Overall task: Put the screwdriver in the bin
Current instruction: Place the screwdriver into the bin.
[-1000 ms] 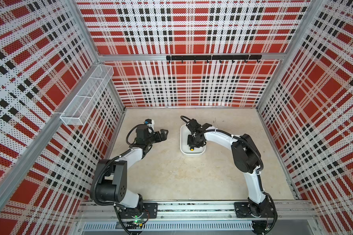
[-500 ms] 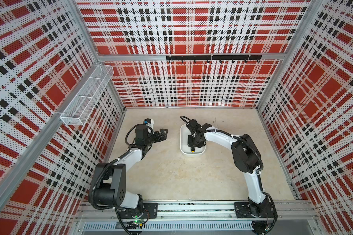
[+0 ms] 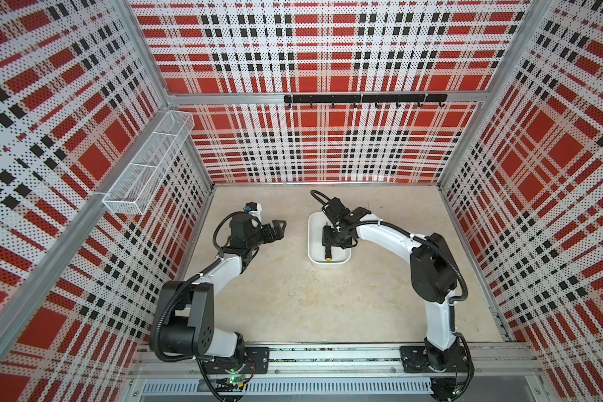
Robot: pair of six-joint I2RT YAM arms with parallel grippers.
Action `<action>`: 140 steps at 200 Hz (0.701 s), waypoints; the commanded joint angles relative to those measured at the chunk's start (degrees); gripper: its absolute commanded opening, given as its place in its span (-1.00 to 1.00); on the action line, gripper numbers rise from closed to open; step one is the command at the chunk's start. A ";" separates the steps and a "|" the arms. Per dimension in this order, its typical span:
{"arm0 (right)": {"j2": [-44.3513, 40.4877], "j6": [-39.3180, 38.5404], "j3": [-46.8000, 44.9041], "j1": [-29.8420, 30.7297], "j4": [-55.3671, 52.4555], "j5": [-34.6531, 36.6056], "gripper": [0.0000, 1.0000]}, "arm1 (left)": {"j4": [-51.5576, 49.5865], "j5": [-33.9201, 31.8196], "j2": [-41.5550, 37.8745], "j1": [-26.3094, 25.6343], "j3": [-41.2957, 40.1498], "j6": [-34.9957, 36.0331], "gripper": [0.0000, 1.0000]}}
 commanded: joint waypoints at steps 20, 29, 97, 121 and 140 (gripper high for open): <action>-7.73 -6.80 -3.47 0.30 2.23 1.61 0.15 | -0.44 -0.94 -0.02 0.58 0.83 0.02 0.96; -9.45 -8.75 -5.15 0.29 3.71 2.57 0.19 | -0.45 -0.96 0.18 0.67 1.05 0.00 0.96; -20.43 -17.96 -16.63 -3.05 13.35 8.29 0.43 | 0.10 -1.05 1.26 0.76 1.58 0.03 0.96; -22.85 -18.69 -19.57 -4.90 14.66 9.65 0.47 | 0.34 -1.31 1.32 0.78 1.46 0.00 0.96; -24.89 -19.19 -22.78 -6.87 16.78 9.64 0.52 | 0.80 -1.38 1.34 0.75 1.27 0.10 0.96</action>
